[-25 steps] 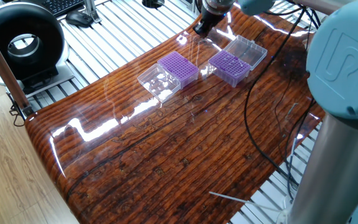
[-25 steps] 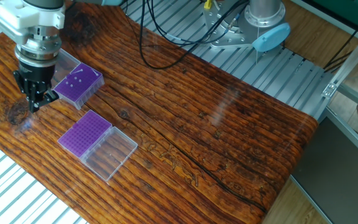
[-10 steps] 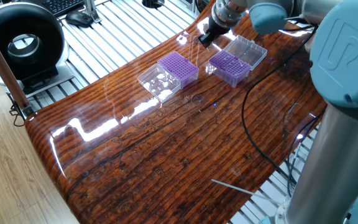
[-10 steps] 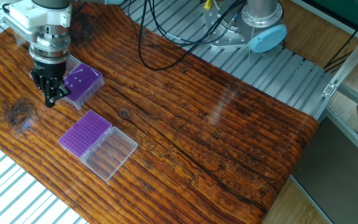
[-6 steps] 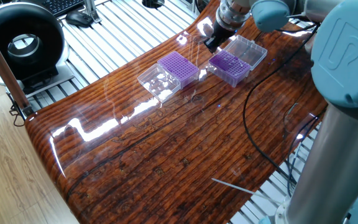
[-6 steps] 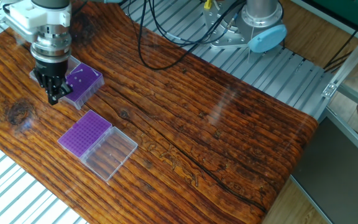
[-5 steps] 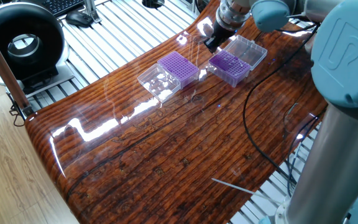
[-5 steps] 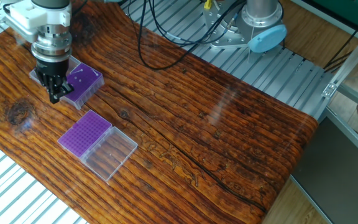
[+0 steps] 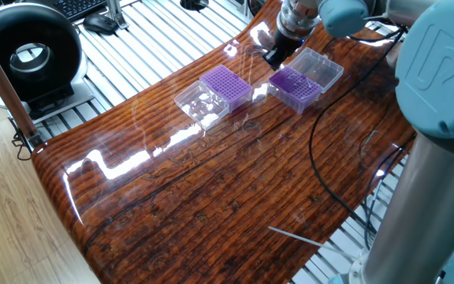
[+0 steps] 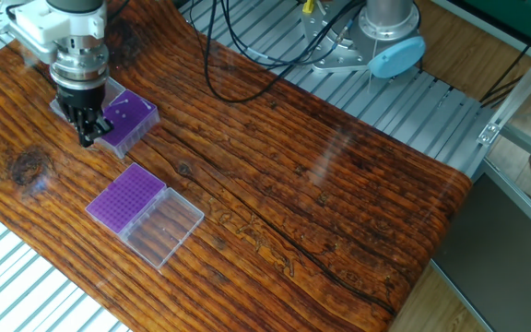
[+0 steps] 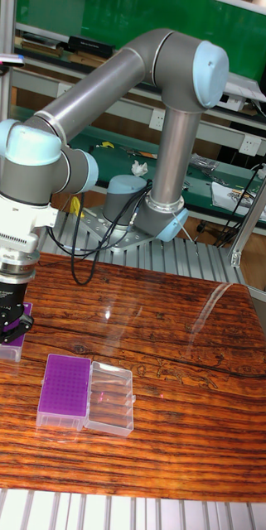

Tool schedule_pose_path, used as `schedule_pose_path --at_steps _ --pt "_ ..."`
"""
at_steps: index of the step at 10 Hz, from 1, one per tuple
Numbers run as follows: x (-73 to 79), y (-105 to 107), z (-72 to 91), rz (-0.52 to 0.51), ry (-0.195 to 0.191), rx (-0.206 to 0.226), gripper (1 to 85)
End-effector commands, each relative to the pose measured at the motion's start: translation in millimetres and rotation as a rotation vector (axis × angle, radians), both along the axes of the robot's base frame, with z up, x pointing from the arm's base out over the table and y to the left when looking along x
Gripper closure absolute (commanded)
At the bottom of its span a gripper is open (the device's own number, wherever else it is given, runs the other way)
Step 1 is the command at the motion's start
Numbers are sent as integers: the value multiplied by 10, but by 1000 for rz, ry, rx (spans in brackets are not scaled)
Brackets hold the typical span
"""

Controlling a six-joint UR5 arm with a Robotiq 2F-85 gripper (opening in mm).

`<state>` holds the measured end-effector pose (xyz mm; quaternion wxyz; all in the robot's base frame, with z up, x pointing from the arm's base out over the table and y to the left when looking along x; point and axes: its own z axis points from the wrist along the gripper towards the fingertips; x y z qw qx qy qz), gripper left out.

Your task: Transfer all small pipette tips from one holder to another

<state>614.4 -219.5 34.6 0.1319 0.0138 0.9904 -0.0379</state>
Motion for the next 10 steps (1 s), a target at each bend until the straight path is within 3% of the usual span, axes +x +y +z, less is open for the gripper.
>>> schedule_pose_path --at_steps 1,3,6,10 --pt "-84 -37 8 -20 30 -8 847" --pt "-105 -35 26 -26 40 -16 847" --pt "1 -91 104 9 18 -73 847" --pt "1 -106 231 -11 26 -130 847"
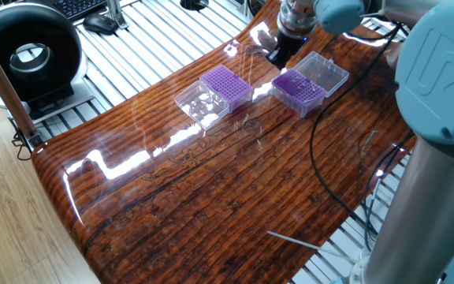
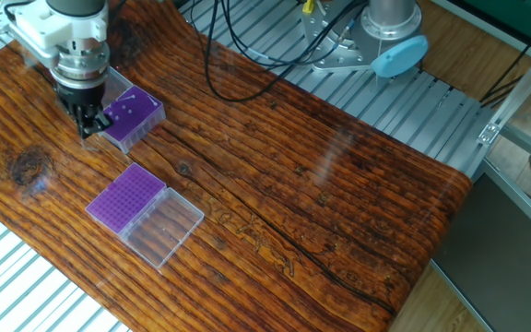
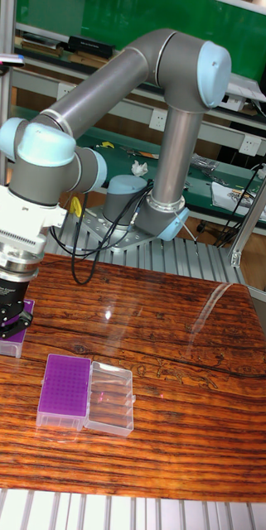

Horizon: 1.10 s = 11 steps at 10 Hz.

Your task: Transfer all small pipette tips from one holder to another

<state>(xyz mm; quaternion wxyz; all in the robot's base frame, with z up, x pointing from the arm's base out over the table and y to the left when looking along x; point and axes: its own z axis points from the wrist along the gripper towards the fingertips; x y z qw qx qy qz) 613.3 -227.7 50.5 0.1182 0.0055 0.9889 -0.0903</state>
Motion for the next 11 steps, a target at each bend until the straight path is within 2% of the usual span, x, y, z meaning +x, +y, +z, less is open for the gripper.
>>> schedule_pose_path --at_steps 1,4,7,8,9,11 --pt "-14 -47 86 -16 0 -34 847" --pt "-47 -156 137 -34 -8 -73 847" --pt "13 -247 202 -54 -42 -102 847" --pt "59 -248 219 -57 -62 -93 847" --pt "119 -183 238 -56 -91 -63 847" --pt "152 -56 296 -79 -108 -32 847"
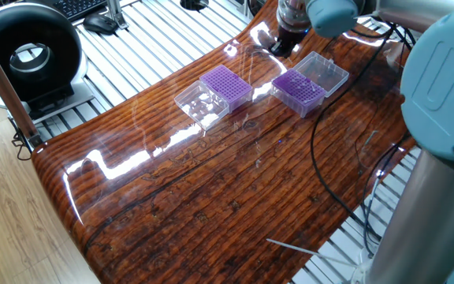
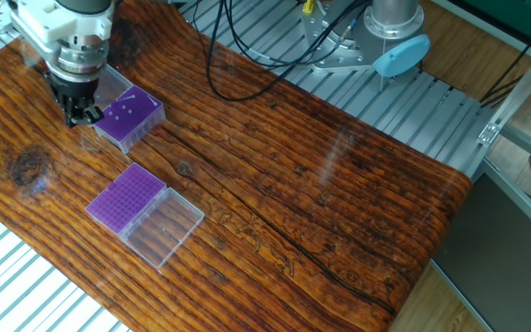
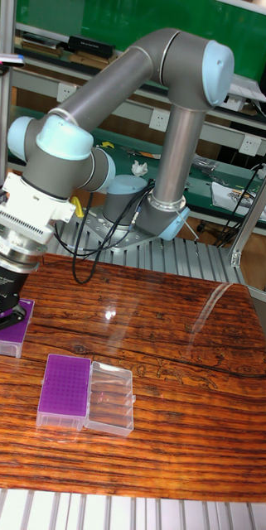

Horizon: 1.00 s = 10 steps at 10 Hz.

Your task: Transfer all small pipette tips from one holder to another

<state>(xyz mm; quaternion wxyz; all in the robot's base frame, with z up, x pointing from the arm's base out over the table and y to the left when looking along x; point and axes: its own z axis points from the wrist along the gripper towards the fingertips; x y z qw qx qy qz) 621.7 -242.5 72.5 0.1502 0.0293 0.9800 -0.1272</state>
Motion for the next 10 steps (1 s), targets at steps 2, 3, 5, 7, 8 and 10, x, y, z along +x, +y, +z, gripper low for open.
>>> schedule_pose_path --at_steps 2,3,5,7,8,10 --pt "100 175 103 -26 -63 66 847" --pt "103 213 118 -25 -76 80 847" --pt "84 326 156 -31 -94 117 847" --pt "69 431 193 -37 -113 159 847" --pt "90 503 202 -39 -121 195 847" --pt "98 542 201 -38 -124 211 847"
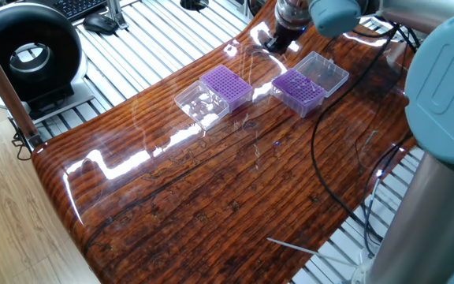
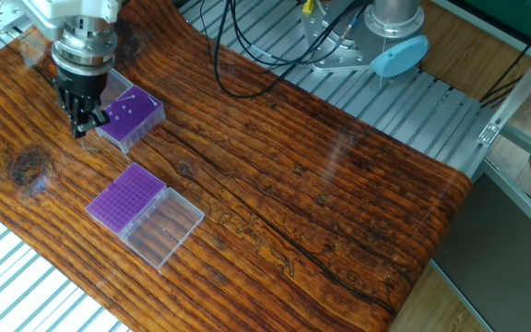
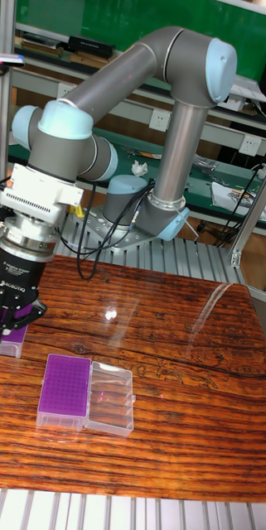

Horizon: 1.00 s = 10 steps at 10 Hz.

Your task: Transfer all small pipette tips from one holder to another

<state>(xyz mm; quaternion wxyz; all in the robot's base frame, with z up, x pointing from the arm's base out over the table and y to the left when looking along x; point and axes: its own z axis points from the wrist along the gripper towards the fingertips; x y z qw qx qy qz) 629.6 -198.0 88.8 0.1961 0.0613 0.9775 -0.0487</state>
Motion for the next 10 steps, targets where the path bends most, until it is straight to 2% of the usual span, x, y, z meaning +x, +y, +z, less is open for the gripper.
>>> schedule_pose_path --at_steps 1,4,6,8,10 --pt "4 96 31 -7 -14 50 847" --pt "-38 79 15 18 6 33 847" --pt "-60 137 2 44 18 47 847" --pt "31 253 35 78 -19 80 847" --pt "171 411 104 127 -79 123 847"
